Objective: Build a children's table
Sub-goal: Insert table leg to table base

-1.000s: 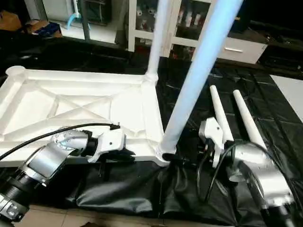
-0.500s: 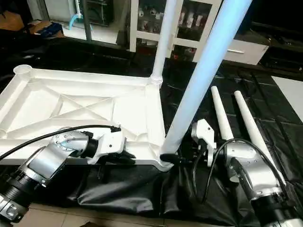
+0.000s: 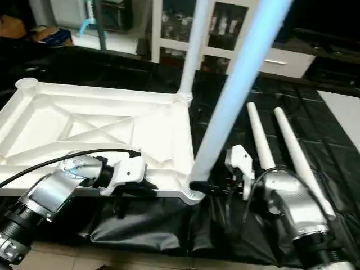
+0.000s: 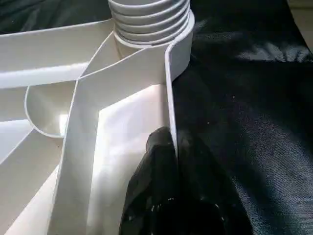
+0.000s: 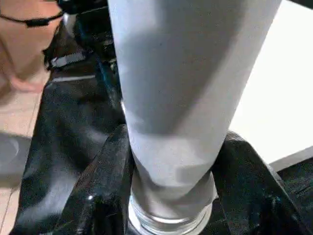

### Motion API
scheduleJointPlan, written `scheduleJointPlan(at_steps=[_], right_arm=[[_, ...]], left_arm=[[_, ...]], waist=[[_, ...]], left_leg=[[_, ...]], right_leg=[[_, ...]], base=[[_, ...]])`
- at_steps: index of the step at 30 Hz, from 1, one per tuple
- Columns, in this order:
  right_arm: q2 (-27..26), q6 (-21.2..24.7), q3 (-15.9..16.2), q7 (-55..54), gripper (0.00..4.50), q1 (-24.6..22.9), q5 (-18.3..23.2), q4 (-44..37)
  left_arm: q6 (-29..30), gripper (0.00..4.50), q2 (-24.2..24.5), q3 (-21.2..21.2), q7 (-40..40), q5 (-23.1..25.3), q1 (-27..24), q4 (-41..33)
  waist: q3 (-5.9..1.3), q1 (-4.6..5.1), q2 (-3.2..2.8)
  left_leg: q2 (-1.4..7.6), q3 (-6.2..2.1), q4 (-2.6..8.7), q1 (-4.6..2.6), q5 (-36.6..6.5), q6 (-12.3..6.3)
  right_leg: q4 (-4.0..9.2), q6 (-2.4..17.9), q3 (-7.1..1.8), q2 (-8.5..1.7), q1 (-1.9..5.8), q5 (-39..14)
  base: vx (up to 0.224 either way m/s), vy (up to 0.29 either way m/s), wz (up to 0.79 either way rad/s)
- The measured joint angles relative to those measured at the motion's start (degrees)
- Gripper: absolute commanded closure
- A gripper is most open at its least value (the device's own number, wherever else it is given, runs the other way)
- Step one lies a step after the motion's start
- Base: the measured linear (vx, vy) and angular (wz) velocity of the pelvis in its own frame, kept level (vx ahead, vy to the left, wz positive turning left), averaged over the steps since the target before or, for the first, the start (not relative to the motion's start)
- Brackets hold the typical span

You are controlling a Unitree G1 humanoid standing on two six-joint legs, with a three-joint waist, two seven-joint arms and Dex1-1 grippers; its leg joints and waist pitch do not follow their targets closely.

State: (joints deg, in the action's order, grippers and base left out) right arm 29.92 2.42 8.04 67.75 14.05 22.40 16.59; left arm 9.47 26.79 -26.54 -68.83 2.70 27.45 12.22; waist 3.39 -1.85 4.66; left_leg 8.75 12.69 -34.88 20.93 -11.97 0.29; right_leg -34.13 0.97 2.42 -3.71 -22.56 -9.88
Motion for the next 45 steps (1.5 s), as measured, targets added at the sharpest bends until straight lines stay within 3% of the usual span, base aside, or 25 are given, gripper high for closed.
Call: scheduleJointPlan(at_steps=[5,9,10,12,14,15,16,17,18,19,20,21,23,27,31,32,33,35,36,40,41,45], right_arm=[[-3.8,0.7,-1.0,-4.8,2.59,-0.6,0.0,0.8],[-8.2,0.8,-2.2,-13.1,2.59,-0.9,-1.1,1.9],[-9.9,0.9,-2.8,-16.7,2.59,-0.6,-2.0,2.5],[-14.2,1.3,-3.4,-26.4,2.60,1.2,-4.6,4.2],[-18.2,1.3,-3.5,-36.1,2.60,3.1,-7.5,6.2],[-20.5,1.1,-4.1,-41.0,2.60,4.1,-8.8,7.3],[-21.8,0.8,-4.5,-44.9,2.60,4.3,-9.8,8.1],[-23.4,0.0,-4.8,-49.7,2.61,5.4,-11.0,9.3],[-24.7,-0.2,-4.9,-52.8,2.61,7.3,-11.9,10.5],[-25.4,-0.5,-4.6,-55.2,2.61,8.5,-12.6,11.3],[-26.9,-1.5,-4.7,-59.3,2.61,9.8,-13.8,13.0],[-27.7,-2.4,-5.0,-62.0,2.61,10.6,-14.5,14.1],[-28.9,-3.5,-5.2,-65.4,2.61,12.0,-15.8,16.0],[-29.1,-4.3,-5.3,-65.7,2.61,12.5,-16.2,16.8],[-29.3,-5.8,-6.5,-62.5,2.61,12.6,-15.5,17.5],[-29.2,-5.9,-6.5,-61.4,2.05,12.5,-15.1,17.4],[-29.0,-6.1,-6.5,-60.5,1.91,12.2,-14.7,17.2],[-28.4,-6.8,-6.0,-58.1,1.84,10.2,-14.0,15.1],[-28.1,-6.8,-5.9,-57.2,1.56,9.3,-13.7,13.8],[-26.7,-5.4,-5.1,-53.5,1.42,7.1,-12.2,8.3],[-25.5,-4.8,-4.6,-51.8,1.18,6.2,-11.4,6.1],[-17.5,-2.3,-2.8,-40.1,1.18,3.9,-9.7,-0.3]], left_arm=[[1.9,4.50,-0.1,0.6,1.5,1.0,0.1,0.4],[5.8,4.50,-1.8,1.3,5.3,2.7,0.7,1.1],[7.2,4.50,-2.8,1.4,6.9,3.4,1.3,1.8],[10.4,4.50,-5.2,2.0,11.2,4.6,2.2,3.4],[13.9,4.50,-8.3,3.2,15.6,4.9,2.8,4.8],[15.5,4.50,-9.9,3.9,17.9,5.1,3.2,5.9],[16.9,4.50,-11.5,3.8,19.7,5.3,4.1,6.8],[17.9,4.50,-13.4,4.4,22.4,5.3,4.6,7.6],[18.3,4.50,-14.3,5.5,24.1,5.5,4.8,7.7],[18.7,4.50,-14.9,6.1,25.1,5.4,5.0,7.8],[19.4,4.50,-16.4,6.6,26.8,5.3,5.3,8.5],[19.9,4.50,-17.6,6.6,28.1,5.3,5.8,9.2],[20.6,4.50,-18.5,6.5,29.8,5.7,6.6,9.9],[20.5,4.50,-18.5,6.8,30.3,5.4,6.6,9.9],[20.6,4.50,-17.6,6.8,30.1,5.4,6.5,9.6],[20.6,4.50,-17.3,6.6,30.0,5.5,6.4,9.2],[20.5,4.50,-17.1,6.5,29.8,5.5,6.3,9.0],[19.7,4.50,-16.3,6.0,29.0,5.5,6.2,8.5],[19.1,4.50,-15.7,5.8,28.7,5.5,6.1,8.2],[16.1,4.50,-13.0,5.3,26.6,5.6,5.5,7.5],[14.3,4.50,-11.5,5.0,25.1,5.6,4.8,6.8],[6.9,4.50,-4.7,3.5,15.3,3.7,1.9,3.1]], waist=[[-0.19,0.53,0.29],[-0.25,1.81,0.38],[-0.23,2.13,0.35],[0.01,3.42,0.00],[0.40,4.83,-0.60],[0.69,4.86,-0.91],[0.61,4.64,-0.36],[-0.17,3.42,1.62],[-0.20,2.84,1.61],[-0.37,2.23,1.06],[-0.79,1.50,-0.48],[-0.92,1.43,-0.71],[-0.85,1.94,-0.39],[-0.75,2.13,-0.46],[-0.71,2.13,-0.53],[-0.70,2.16,-0.55],[-0.69,2.21,-0.57],[-0.66,2.23,-0.61],[-0.61,2.23,-0.69],[-0.56,2.28,-0.77],[-0.55,2.22,-0.79],[-0.53,1.62,-0.81]], left_leg=[[0.01,-0.04,-0.09,-0.09,0.0,0.01],[0.01,-0.44,-0.18,-0.16,0.0,0.03],[0.01,-0.67,-0.19,-0.14,0.0,0.03],[-0.01,-1.53,-0.24,-0.16,0.0,0.05],[0.01,-2.49,-0.16,0.03,0.0,0.06],[-0.05,-2.14,0.25,0.20,0.0,0.07],[-0.06,-1.20,0.37,0.20,0.0,0.07],[-0.22,0.86,0.61,0.01,0.1,0.33],[-0.35,0.44,0.04,0.50,-0.1,1.25],[-0.70,-2.25,-2.22,1.35,-1.4,2.33],[-0.73,-5.87,-3.68,1.55,-1.3,2.43],[-0.33,-6.20,-2.88,1.44,-0.7,3.37],[0.54,-5.11,-1.79,1.23,-0.1,2.96],[1.14,-3.72,-0.66,1.03,0.0,2.96],[1.25,-3.52,-0.62,1.03,0.0,2.96],[1.25,-3.46,-0.62,1.04,0.0,2.96],[1.26,-3.40,-0.62,1.04,0.0,2.96],[1.34,-3.21,-0.56,1.07,0.0,2.87],[1.36,-3.16,-0.55,1.09,0.1,2.84],[1.38,-2.95,-0.38,1.07,0.2,2.71],[1.38,-2.91,-0.32,1.05,0.2,2.71],[1.39,-2.75,-0.06,0.99,0.2,2.65]], right_leg=[[0.14,-0.4,0.04,-0.02,-0.01,-0.2],[0.77,-0.5,0.39,-0.02,-0.14,-0.3],[1.11,-0.5,0.69,-0.02,-0.07,-0.3],[2.14,-0.5,2.14,-0.40,0.45,-0.4],[2.61,0.0,4.09,-0.90,1.36,-1.6],[0.50,1.5,4.54,-1.14,1.28,-2.8],[-2.71,2.4,4.43,-1.60,1.66,-3.8],[-4.91,0.9,2.22,-2.08,2.24,-5.4],[-5.17,-1.1,1.75,-2.10,1.27,-6.0],[-5.08,-1.1,2.18,-2.31,0.85,-6.0],[-4.98,-1.1,3.79,-2.44,0.54,-5.6],[-4.81,-0.9,4.55,-2.54,0.49,-4.6],[-3.76,0.0,3.30,-1.30,0.42,-3.4],[-2.66,0.1,3.12,-1.27,0.41,-2.6],[-2.56,0.1,3.10,-1.27,0.40,-2.6],[-2.51,0.1,3.06,-1.27,0.40,-2.6],[-2.45,0.0,3.03,-1.27,0.40,-2.6],[-2.25,-0.1,3.00,-1.27,0.40,-2.5],[-2.19,-0.2,2.99,-1.27,0.39,-2.5],[-1.97,-0.2,2.92,-1.27,0.37,-2.5],[-1.88,-0.2,2.88,-1.27,0.38,-2.5],[-1.55,-0.2,2.84,-1.27,0.43,-2.5]], base=[[0.000,0.000,0.00],[-0.050,0.012,-0.06],[-0.082,0.029,-0.11],[-0.074,0.049,-0.15],[-0.095,0.056,-0.14],[-0.118,0.049,-0.11],[-0.091,-0.014,0.09],[0.007,-0.101,-0.03],[0.007,-0.101,-0.03],[0.066,-0.060,-0.53],[0.038,0.040,-0.40],[0.038,0.040,-0.40],[0.000,0.000,0.00],[0.000,0.000,0.00],[0.000,0.000,0.00],[0.000,0.000,0.00],[0.000,0.000,0.00],[0.000,0.000,0.00],[0.000,0.000,0.00],[0.000,0.000,0.00],[0.000,0.000,0.00],[0.000,0.000,0.00]])
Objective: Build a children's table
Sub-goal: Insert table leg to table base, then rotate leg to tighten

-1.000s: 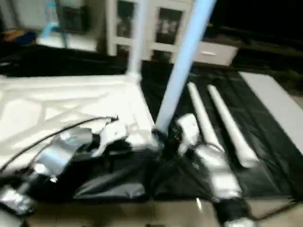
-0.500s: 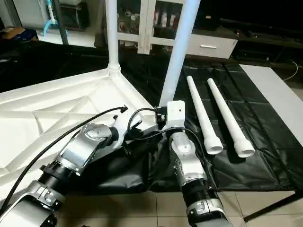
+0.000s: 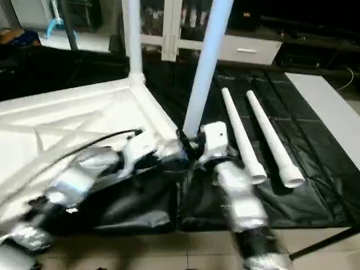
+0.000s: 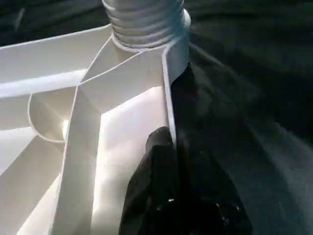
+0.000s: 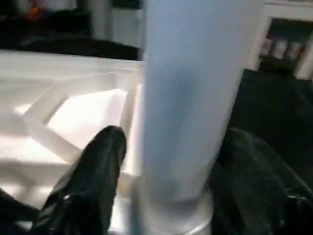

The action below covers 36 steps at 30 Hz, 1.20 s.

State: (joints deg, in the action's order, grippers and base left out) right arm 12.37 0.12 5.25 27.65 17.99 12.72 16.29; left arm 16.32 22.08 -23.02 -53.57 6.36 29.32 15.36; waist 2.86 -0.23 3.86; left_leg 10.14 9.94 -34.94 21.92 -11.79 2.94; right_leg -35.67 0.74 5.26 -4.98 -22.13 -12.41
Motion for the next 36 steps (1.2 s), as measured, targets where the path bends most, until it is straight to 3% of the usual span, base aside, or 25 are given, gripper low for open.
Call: scheduleJointPlan(at_steps=[3,5,11,15,23,24,28,29,36], right_arm=[[3.8,1.2,1.1,8.3,1.18,-0.9,1.9,-2.1],[8.0,2.1,1.6,16.8,1.18,-1.6,4.8,-2.9],[13.8,2.9,2.0,28.8,1.18,-2.3,7.1,-2.7],[17.0,4.1,2.9,34.6,1.18,-2.3,7.4,-2.5],[18.3,4.1,4.3,40.1,1.18,-0.3,6.9,0.1],[18.3,4.0,4.3,40.3,1.42,-0.1,6.9,0.1],[18.3,4.1,4.3,41.8,1.51,0.0,7.0,0.3],[18.5,4.2,4.3,42.3,1.74,0.0,7.0,0.4],[19.1,4.3,4.3,43.6,2.26,0.0,7.0,0.4]], left_arm=[[-4.0,4.50,3.1,-0.7,-5.2,-1.3,-1.5,-1.7],[-6.3,4.50,3.9,-1.7,-8.2,-2.2,-2.0,-2.3],[-7.6,4.50,4.4,-2.8,-11.2,-3.5,-2.7,-2.8],[-8.4,4.50,4.9,-2.9,-13.1,-3.9,-2.8,-2.7],[-10.1,4.50,5.5,-2.9,-14.9,-4.3,-2.6,-2.0],[-10.1,4.50,5.5,-2.9,-14.9,-4.4,-2.6,-2.0],[-10.1,4.50,5.5,-3.1,-15.0,-4.4,-2.5,-2.0],[-10.1,4.50,5.5,-3.1,-15.0,-4.4,-2.5,-2.0],[-10.4,4.50,5.5,-3.1,-15.1,-4.4,-2.4,-1.5]], waist=[[0.02,-0.62,-0.06],[0.02,-1.57,-0.07],[0.02,-1.80,-0.05],[0.04,-1.83,0.04],[0.01,-1.86,0.09],[0.01,-1.88,0.10],[-0.04,-1.97,0.16],[-0.04,-1.97,0.16],[-0.05,-1.97,0.17]], left_leg=[[0.03,0.13,0.15,-0.02,0.2,-0.25],[0.02,0.45,0.25,-0.05,0.2,-0.44],[0.00,1.54,0.41,-0.52,0.3,-0.67],[-0.03,1.69,0.43,-0.57,0.3,-0.69],[-0.03,1.73,0.44,-0.57,0.4,-0.82],[-0.03,1.73,0.44,-0.57,0.4,-0.82],[-0.03,1.74,0.44,-0.57,0.4,-0.92],[-0.03,1.75,0.44,-0.57,0.4,-0.96],[-0.03,1.75,0.44,-0.60,0.4,-0.99]], right_leg=[[0.16,0.0,-0.04,-0.02,0.09,-0.1],[0.35,0.0,-0.16,-0.12,0.19,0.0],[0.31,0.0,-1.03,-0.27,0.28,0.0],[0.30,-0.1,-1.31,-0.23,0.28,0.0],[0.28,-0.1,-1.33,-0.23,0.26,0.0],[0.28,-0.1,-1.33,-0.23,0.26,0.0],[0.27,-0.1,-1.33,-0.23,0.26,0.0],[0.27,-0.1,-1.34,-0.23,0.26,0.0],[0.20,-0.1,-1.34,-0.23,0.26,0.0]], base=[[0.000,0.000,0.00],[0.000,0.000,0.00],[0.000,0.000,0.00],[0.000,0.000,0.00],[0.000,0.000,0.00],[0.000,0.000,0.00],[0.000,0.000,0.00],[0.000,0.000,0.00],[0.000,0.000,0.00]])
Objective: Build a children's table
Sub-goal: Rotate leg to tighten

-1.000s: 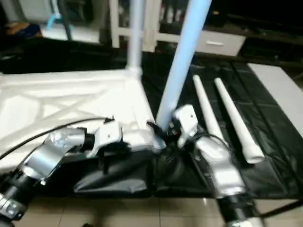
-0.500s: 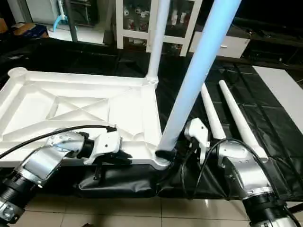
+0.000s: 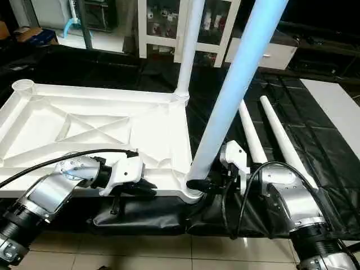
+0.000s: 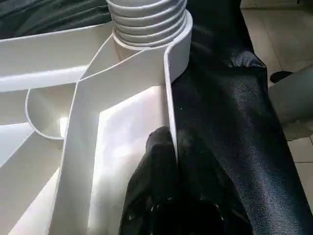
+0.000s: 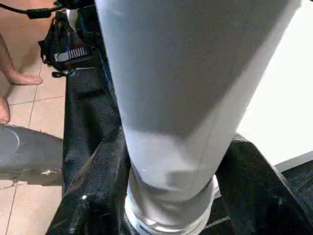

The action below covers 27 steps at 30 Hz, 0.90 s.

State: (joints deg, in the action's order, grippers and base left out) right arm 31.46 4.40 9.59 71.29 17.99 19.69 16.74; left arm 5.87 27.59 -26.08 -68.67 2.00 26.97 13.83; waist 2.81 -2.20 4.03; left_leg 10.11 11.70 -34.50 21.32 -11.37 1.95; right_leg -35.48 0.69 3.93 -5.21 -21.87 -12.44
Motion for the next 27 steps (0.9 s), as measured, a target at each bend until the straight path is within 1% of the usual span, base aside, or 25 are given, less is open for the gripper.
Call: scheduleJointPlan(at_steps=[1,2,4,7,12,14,15,17,18,19,20,21,23,27], right_arm=[[0.0,0.0,0.0,0.0,2.26,0.0,0.0,0.0],[-0.2,0.2,-0.1,-0.6,2.43,0.0,0.0,0.0],[-1.7,0.8,-0.4,-3.3,2.56,-0.1,-0.1,0.2],[-4.9,1.8,-1.6,-10.4,2.59,-0.1,-1.1,0.6],[-11.5,4.4,-4.7,-25.9,2.61,-0.1,-4.0,0.5],[-13.7,5.4,-5.4,-32.0,2.61,0.1,-4.9,0.2],[-14.9,5.8,-5.7,-34.9,2.61,0.2,-5.9,-0.2],[-19.1,6.8,-6.2,-43.3,2.62,1.3,-9.0,-0.3],[-20.4,6.8,-6.2,-46.4,2.62,1.6,-9.8,-0.3],[-23.3,6.7,-6.6,-51.8,2.62,2.2,-11.5,0.2],[-27.6,6.4,-7.8,-59.9,2.62,3.5,-14.0,1.5],[-28.9,6.1,-7.9,-63.4,2.62,4.2,-15.1,2.1],[-30.0,5.3,-7.9,-66.6,2.62,4.8,-15.8,2.7],[-30.3,4.8,-8.0,-66.7,2.62,4.8,-15.4,2.7]], left_arm=[[0.0,4.50,0.0,0.0,0.0,0.0,0.0,0.0],[0.0,4.50,-0.1,0.0,0.0,0.0,0.2,0.3],[0.1,4.50,-0.2,0.3,0.6,0.5,0.9,1.3],[1.8,4.50,-1.7,1.1,3.8,1.6,2.5,3.3],[7.1,4.50,-6.1,2.6,10.8,2.9,4.7,6.6],[9.0,4.50,-7.6,2.9,13.4,3.2,5.6,7.8],[9.5,4.50,-8.8,2.9,14.8,3.3,6.1,8.5],[11.5,4.50,-11.0,3.6,18.4,3.5,7.7,10.8],[11.8,4.50,-11.8,3.9,19.6,3.4,8.0,11.3],[12.7,4.50,-13.4,4.7,21.8,3.5,8.6,12.6],[13.8,4.50,-15.4,5.3,24.5,4.3,9.6,13.9],[14.1,4.50,-16.1,5.4,25.5,4.4,10.1,14.2],[14.5,4.50,-16.9,5.4,26.5,4.8,10.4,14.2],[14.5,4.50,-16.6,5.4,26.5,4.9,10.4,13.9]], waist=[[0.00,0.00,0.00],[-0.01,-0.01,0.01],[-0.07,0.10,0.11],[-0.04,0.33,0.26],[0.08,0.69,0.48],[0.12,0.81,0.55],[0.12,0.80,0.54],[0.14,0.83,0.53],[0.16,0.75,0.49],[0.17,0.71,0.48],[0.17,0.85,0.45],[0.18,0.80,0.42],[0.17,0.49,0.40],[0.17,0.35,0.37]], left_leg=[[0.00,0.00,0.00,0.00,0.0,0.00],[0.00,0.00,0.00,-0.02,0.0,0.00],[0.00,0.01,-0.02,-0.10,0.0,0.01],[-0.01,0.03,-0.03,-0.21,0.0,0.06],[-0.02,0.04,-0.04,-0.24,0.1,0.20],[-0.02,0.04,-0.03,-0.23,0.1,0.22],[-0.03,0.04,-0.01,-0.23,0.1,0.22],[-0.03,0.04,-0.01,-0.14,0.1,0.26],[-0.04,0.04,0.02,-0.10,0.1,0.26],[-0.03,0.04,0.06,-0.10,0.2,0.32],[-0.03,0.04,0.07,0.04,0.3,0.47],[-0.08,0.04,0.08,0.23,0.3,0.50],[-0.08,0.04,0.10,0.59,0.4,0.36],[-0.08,0.05,0.14,0.65,0.4,0.03]], right_leg=[[-0.01,0.0,0.00,0.00,0.00,0.0],[-0.01,0.0,0.00,0.00,0.01,0.0],[-0.15,0.0,-0.04,0.00,0.02,0.0],[-0.30,0.0,-0.13,0.00,0.01,0.0],[-0.29,0.0,-0.16,0.00,-0.08,0.1],[-0.24,0.0,-0.17,0.00,-0.13,0.2],[-0.23,0.0,-0.18,0.00,-0.13,0.2],[-0.25,-0.2,-0.20,0.00,-0.27,0.4],[-0.24,-0.3,-0.21,0.00,-0.32,0.5],[-0.26,-0.3,-0.21,0.01,-0.38,0.5],[-0.35,-0.3,-0.27,0.04,-0.61,0.5],[-0.38,-0.3,-0.32,0.03,-0.85,0.5],[-0.37,-0.4,-0.31,0.04,-1.19,0.5],[-0.35,-0.4,-0.31,0.04,-1.24,0.5]], base=[[0.000,0.000,0.00],[0.000,0.000,0.00],[0.000,0.000,0.00],[0.000,0.000,0.00],[0.000,0.000,0.00],[0.000,0.000,0.00],[0.000,0.000,0.00],[0.000,0.000,0.00],[0.000,0.000,0.00],[0.000,0.000,0.00],[0.000,0.000,0.00],[0.000,0.000,0.00],[0.000,0.000,0.00],[0.000,0.000,0.00]])
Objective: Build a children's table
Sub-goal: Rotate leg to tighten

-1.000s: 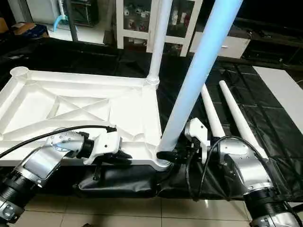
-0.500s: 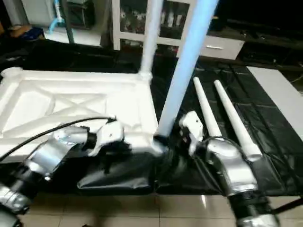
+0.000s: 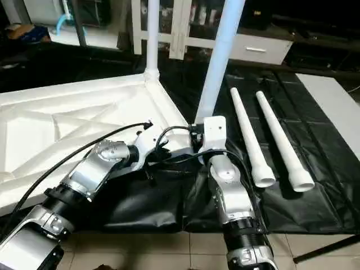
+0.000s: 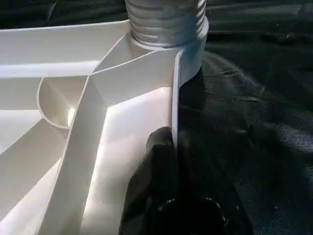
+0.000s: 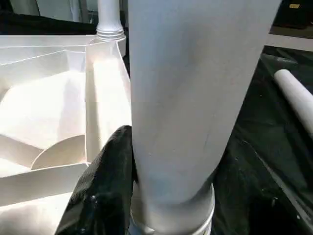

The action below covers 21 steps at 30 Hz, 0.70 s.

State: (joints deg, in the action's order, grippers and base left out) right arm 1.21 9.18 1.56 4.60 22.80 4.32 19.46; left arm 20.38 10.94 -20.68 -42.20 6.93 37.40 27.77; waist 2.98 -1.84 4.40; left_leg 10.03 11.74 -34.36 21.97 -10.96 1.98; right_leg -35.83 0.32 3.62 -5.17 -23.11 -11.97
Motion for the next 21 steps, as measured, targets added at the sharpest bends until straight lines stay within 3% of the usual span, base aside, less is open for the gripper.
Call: scheduleJointPlan(at_steps=[2,4,7,10,12,17,21], right_arm=[[1.5,-0.5,-0.2,4.3,2.62,-0.2,1.8,0.0],[2.7,-0.9,-0.1,7.9,2.06,-0.9,2.3,-0.6],[4.2,-1.0,0.7,10.9,1.84,-2.6,2.1,-3.0],[7.3,-0.2,1.5,17.1,1.51,-3.9,4.7,-6.1],[11.0,1.2,1.6,23.8,1.48,-5.0,8.1,-8.7],[22.2,1.2,5.2,43.4,1.34,-8.3,11.5,-12.9],[25.9,1.1,5.2,51.2,1.34,-11.0,13.3,-13.1]], left_arm=[[-0.6,4.50,1.1,-0.2,-0.7,0.0,-0.2,-0.3],[-1.5,4.50,2.2,-0.5,-1.8,-0.2,-0.8,-1.1],[-3.8,4.50,3.9,-0.7,-3.5,0.0,-1.1,-1.3],[-9.8,4.50,8.4,-2.5,-8.2,0.6,-2.7,-3.2],[-15.2,4.50,11.9,-3.4,-12.9,0.0,-4.9,-5.5],[-16.5,4.50,14.0,-4.3,-20.3,-2.4,-7.8,-9.7],[-16.6,4.50,14.8,-4.6,-22.6,-3.7,-8.6,-10.7]], waist=[[0.12,0.01,-0.18],[0.20,0.01,-0.29],[0.34,0.11,-0.42],[0.38,0.39,-0.49],[0.39,0.08,-0.51],[0.38,-1.45,-0.55],[0.39,-1.35,-0.54]], left_leg=[[0.00,0.02,-0.01,0.03,0.0,-0.03],[0.01,0.02,-0.01,0.02,0.0,0.01],[0.04,0.02,-0.01,0.00,0.0,0.08],[0.06,0.01,-0.02,-0.03,0.0,0.15],[0.08,0.00,0.01,-0.06,0.0,0.16],[0.11,0.19,-0.06,-0.10,0.0,0.09],[0.09,0.29,-0.11,-0.21,0.1,0.08]], right_leg=[[0.06,0.0,-0.01,0.00,0.00,0.0],[0.04,0.0,-0.01,0.00,0.00,0.0],[-0.06,0.0,0.00,0.01,-0.01,0.0],[-0.09,0.0,-0.01,0.03,-0.01,0.0],[-0.04,0.0,0.02,0.05,0.05,0.0],[0.08,0.0,-0.13,-0.05,0.42,0.0],[0.04,0.0,-0.27,-0.09,0.50,0.1]], base=[[0.000,0.000,0.00],[0.000,0.000,0.00],[0.000,0.000,0.00],[0.000,0.000,0.00],[0.000,0.000,0.00],[0.000,0.000,0.00],[0.000,0.000,0.00]])
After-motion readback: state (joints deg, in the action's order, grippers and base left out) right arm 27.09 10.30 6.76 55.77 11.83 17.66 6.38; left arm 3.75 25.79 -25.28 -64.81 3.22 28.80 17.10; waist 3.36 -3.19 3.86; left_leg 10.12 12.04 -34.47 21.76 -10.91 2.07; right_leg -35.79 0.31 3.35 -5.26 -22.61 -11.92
